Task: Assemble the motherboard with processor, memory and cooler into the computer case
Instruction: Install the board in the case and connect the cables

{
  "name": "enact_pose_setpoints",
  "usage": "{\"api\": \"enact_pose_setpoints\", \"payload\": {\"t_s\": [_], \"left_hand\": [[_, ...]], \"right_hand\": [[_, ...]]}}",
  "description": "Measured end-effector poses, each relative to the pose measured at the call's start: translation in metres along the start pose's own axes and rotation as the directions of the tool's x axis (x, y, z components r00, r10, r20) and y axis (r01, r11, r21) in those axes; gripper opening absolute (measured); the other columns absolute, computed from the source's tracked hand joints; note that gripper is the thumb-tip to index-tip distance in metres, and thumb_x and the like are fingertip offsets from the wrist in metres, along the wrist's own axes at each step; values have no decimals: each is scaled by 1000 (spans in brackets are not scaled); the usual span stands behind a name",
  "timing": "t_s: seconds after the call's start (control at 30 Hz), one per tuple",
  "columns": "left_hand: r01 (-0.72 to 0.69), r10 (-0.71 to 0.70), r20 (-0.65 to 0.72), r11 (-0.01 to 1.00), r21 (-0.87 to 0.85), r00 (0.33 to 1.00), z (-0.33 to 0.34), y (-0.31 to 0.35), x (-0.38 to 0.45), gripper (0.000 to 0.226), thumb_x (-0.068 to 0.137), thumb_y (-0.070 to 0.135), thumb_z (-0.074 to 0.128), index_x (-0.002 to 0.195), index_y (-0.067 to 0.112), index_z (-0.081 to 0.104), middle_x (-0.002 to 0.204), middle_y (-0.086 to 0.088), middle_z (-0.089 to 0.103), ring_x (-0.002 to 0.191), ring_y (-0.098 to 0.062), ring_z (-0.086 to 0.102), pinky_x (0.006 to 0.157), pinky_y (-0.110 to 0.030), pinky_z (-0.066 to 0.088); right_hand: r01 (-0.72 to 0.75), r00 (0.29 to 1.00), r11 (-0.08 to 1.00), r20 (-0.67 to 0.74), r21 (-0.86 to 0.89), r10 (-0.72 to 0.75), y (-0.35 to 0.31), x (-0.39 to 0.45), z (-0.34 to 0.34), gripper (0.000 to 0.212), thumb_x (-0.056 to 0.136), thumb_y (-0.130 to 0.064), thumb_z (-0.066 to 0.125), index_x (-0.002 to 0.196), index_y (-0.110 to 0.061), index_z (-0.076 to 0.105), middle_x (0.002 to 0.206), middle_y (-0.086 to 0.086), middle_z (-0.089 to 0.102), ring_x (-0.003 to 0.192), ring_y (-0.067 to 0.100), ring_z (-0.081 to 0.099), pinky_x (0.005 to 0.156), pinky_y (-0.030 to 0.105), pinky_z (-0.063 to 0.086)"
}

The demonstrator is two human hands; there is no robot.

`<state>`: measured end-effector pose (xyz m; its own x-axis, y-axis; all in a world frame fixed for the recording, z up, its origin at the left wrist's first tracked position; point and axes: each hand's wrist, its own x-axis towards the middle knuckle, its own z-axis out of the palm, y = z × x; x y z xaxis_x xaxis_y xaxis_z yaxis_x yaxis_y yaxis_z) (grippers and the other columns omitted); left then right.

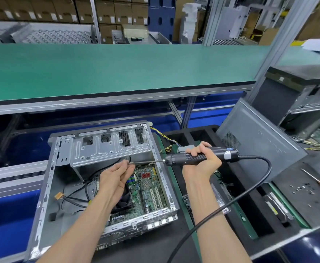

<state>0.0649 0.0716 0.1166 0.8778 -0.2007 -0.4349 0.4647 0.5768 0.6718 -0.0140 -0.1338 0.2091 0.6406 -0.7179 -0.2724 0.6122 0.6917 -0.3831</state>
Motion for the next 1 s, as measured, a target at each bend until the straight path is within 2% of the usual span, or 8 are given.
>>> {"api": "enact_pose_setpoints", "payload": {"t_s": [0.23, 0.33, 0.43, 0.53, 0.6, 0.7, 0.87, 1.0], "left_hand": [[-12, 10, 62, 1000, 26, 998, 1, -1, 0, 20, 74, 8, 71, 88, -5, 76, 99, -25, 74, 95, -30, 74, 73, -24, 60], [27, -33, 87, 997, 70, 996, -3, -2, 1, 36, 79, 15, 73, 102, -12, 69, 104, -29, 72, 100, -35, 72, 74, -26, 60], [46, -48, 10, 993, 110, 999, -7, 1, 2, 49, 79, 26, 75, 104, -15, 64, 99, -29, 72, 96, -36, 73, 70, -26, 61], [57, -49, -69, 991, 123, 996, -8, 2, 4, 43, 84, 28, 74, 98, -11, 67, 89, -23, 75, 84, -30, 76, 62, -24, 60], [65, -47, -94, 980, 189, 994, -8, 1, 5, 36, 86, 28, 74, 92, -7, 70, 74, -13, 73, 62, -19, 72, 50, -20, 55], [90, -65, -96, 953, 288, 993, -13, -1, 7, 31, 90, 29, 71, 85, -2, 69, 54, -1, 51, 39, -8, 38, 32, -18, 30], [78, -50, -81, 919, 386, 995, -18, -2, 9, 29, 92, 28, 69, 72, 7, 69, 46, 6, 27, 38, -9, 18, 33, -19, 16], [67, -45, -63, 902, 426, 997, -19, -4, 12, 25, 91, 26, 70, 72, 10, 73, 49, 5, 26, 41, -12, 17, 35, -21, 15]], "right_hand": [[-13, 1000, 1000, -17, -19, 13, -5, -2, 7, 19, 81, 4, 49, 79, -14, 55, 57, -3, 42, 47, 13, 39, 60, 26, 42], [70, 995, 991, 85, -112, -60, -11, -4, 21, 20, 82, 5, 49, 78, -12, 58, 58, -1, 42, 48, 13, 38, 61, 28, 39], [203, 961, 952, 233, -230, -149, -15, -8, 41, 21, 73, 7, 55, 76, -12, 63, 58, 4, 43, 47, 16, 39, 59, 28, 40], [332, 903, 872, 390, -360, -183, -7, -14, 55, 25, 64, 11, 62, 66, -13, 67, 53, 7, 47, 44, 19, 42, 54, 27, 39], [403, 860, 796, 484, -453, -160, 7, -20, 59, 22, 63, 11, 66, 66, -10, 67, 51, 6, 50, 44, 19, 43, 51, 26, 38], [457, 830, 670, 550, -584, -86, 31, -26, 55, 19, 64, 10, 69, 71, -8, 66, 55, 4, 57, 46, 18, 48, 48, 25, 42], [487, 820, 494, 572, -720, 25, 58, -24, 45, 32, 70, 10, 71, 66, -21, 68, 61, 7, 61, 54, 22, 53, 58, 38, 48], [507, 817, 389, 572, -769, 66, 69, -23, 44, 9, 70, 6, 72, 72, 7, 63, 68, 27, 59, 60, 36, 52, 65, 50, 50]]}}
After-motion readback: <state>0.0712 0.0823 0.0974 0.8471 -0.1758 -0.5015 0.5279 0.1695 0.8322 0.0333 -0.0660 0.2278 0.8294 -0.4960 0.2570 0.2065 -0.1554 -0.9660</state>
